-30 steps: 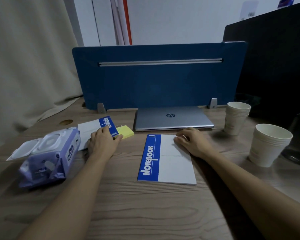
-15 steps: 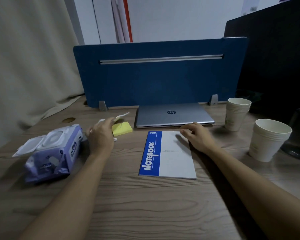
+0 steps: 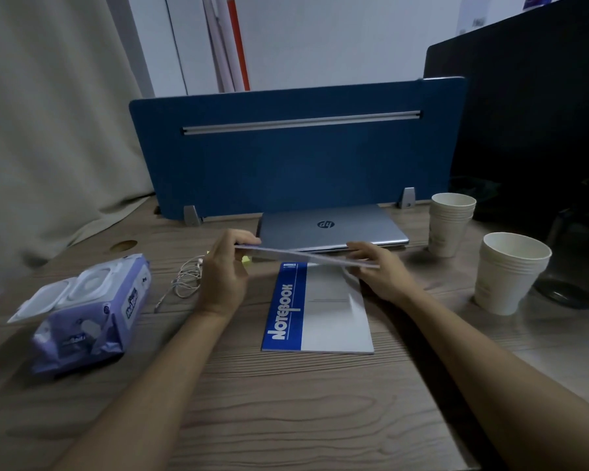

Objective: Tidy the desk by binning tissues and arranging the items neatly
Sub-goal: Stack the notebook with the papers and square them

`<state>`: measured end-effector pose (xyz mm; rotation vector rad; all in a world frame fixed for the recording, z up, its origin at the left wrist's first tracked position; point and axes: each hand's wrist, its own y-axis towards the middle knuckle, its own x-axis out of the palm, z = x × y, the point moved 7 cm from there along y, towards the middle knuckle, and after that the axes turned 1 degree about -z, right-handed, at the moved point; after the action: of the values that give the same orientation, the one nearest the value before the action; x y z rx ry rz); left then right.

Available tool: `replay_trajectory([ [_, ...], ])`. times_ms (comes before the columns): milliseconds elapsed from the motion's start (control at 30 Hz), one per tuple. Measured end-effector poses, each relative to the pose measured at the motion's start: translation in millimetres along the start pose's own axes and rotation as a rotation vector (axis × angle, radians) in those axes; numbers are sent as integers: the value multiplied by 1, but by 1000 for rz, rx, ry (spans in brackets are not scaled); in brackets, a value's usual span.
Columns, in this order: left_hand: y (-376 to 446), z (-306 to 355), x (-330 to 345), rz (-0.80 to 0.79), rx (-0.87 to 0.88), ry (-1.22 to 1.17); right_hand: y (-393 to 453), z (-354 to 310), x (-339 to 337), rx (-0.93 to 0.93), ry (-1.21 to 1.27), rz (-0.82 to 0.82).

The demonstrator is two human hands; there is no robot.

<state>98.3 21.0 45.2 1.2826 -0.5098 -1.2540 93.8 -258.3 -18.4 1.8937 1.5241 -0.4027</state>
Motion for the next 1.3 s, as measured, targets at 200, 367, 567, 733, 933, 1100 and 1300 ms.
replay_trajectory([
  [200,-9,-25,23,-171,-238,-209,-2,-1,-4,-63,49,31],
  [367,-21,-52,26,-263,-455,-214,-5,4,-14,-45,196,27],
  [567,-35,-75,29,-325,-734,-438,-6,20,-18,92,313,4],
  [733,-39,-69,29,-456,-735,-491,-2,25,-14,115,-64,-82],
  [933,-41,-64,32,-571,-699,-467,-5,28,-18,185,-259,-119],
  [1100,-44,-69,35,-546,-752,-511,-14,19,-22,158,-385,-115],
  [1300,-53,-80,47,-447,-922,-482,-24,18,-26,176,-430,-122],
])
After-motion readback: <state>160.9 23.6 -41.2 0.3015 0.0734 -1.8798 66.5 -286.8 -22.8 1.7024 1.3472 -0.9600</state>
